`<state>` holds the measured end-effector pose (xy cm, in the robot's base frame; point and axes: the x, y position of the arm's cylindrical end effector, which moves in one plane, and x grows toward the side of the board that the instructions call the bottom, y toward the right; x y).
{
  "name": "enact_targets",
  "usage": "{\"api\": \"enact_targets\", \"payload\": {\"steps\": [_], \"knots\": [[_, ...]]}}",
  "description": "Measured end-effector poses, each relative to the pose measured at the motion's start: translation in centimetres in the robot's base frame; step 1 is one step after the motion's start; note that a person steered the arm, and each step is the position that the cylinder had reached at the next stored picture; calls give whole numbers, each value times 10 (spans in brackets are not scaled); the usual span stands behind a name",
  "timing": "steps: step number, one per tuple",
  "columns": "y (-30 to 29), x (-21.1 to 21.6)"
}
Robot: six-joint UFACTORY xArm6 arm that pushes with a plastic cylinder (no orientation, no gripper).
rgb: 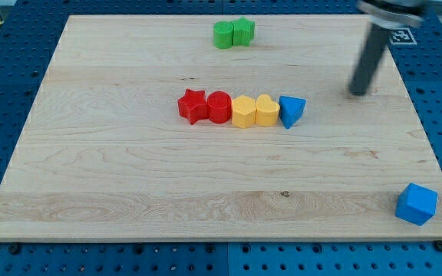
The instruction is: Push the blue cube towards the bottom side of the yellow hexagon
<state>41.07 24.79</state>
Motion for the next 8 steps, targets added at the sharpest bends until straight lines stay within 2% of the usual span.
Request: {"api": "enact_targets", "payload": {"steps": [1,2,3,6,7,8], "knots": [[63,89],[96,168],[84,197],[-48,142],[-14,148],[10,206]]}}
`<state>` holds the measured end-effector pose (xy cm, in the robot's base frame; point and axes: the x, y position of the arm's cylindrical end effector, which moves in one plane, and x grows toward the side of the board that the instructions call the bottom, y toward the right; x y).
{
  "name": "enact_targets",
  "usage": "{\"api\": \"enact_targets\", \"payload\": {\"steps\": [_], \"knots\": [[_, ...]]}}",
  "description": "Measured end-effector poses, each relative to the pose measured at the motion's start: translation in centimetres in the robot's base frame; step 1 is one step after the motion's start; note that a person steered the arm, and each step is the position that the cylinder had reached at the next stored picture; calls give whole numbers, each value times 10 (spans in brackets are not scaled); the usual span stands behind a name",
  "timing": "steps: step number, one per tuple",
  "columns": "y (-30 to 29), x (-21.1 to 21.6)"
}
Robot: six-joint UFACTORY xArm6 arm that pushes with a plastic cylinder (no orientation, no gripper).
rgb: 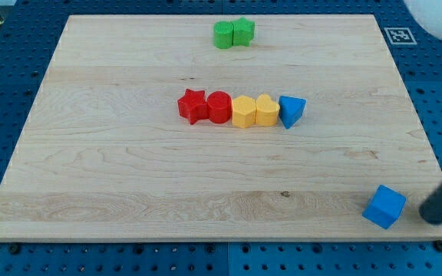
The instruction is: Push the blue cube towards the bottom side of the yellow hexagon
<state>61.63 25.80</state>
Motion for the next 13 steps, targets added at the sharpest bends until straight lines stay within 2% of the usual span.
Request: {"api": "enact_targets", "payload": {"steps": [1,2,3,4,5,6,7,8,10,11,13], "knots": [[-14,-1],[-66,-44],[-122,-61],[-116,-56],[-100,-29],[-126,-6],[-164,-40],[-184,-95],[-184,-75],[-160,-70],[-148,-85]]}}
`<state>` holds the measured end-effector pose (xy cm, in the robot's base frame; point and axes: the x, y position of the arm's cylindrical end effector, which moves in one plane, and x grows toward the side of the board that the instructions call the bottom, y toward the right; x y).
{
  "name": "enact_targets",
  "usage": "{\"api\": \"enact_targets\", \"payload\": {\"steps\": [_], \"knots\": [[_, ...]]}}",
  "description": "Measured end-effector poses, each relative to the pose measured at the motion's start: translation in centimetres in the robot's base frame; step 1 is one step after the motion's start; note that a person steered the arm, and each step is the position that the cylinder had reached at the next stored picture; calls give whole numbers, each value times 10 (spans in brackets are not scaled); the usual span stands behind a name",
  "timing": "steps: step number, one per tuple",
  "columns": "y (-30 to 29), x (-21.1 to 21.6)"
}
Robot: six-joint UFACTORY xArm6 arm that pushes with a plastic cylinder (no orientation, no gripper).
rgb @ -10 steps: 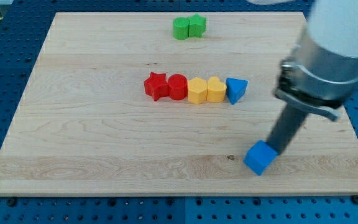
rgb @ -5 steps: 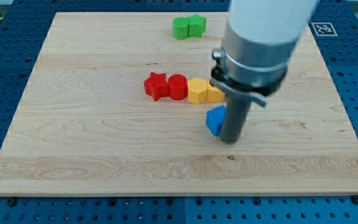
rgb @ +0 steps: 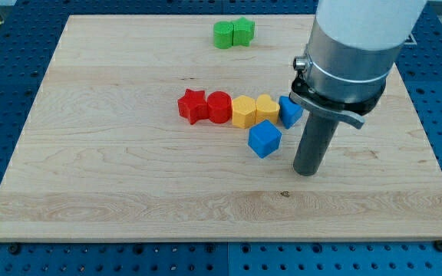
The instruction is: Push the blue cube towards the bottom side of the yellow hexagon
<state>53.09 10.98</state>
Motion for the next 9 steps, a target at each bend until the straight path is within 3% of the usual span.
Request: {"api": "enact_targets", "payload": {"steps": [4,7,8,9], "knots": [[22,-24],[-61,-24],[-62,-24],[-25,-24]]}}
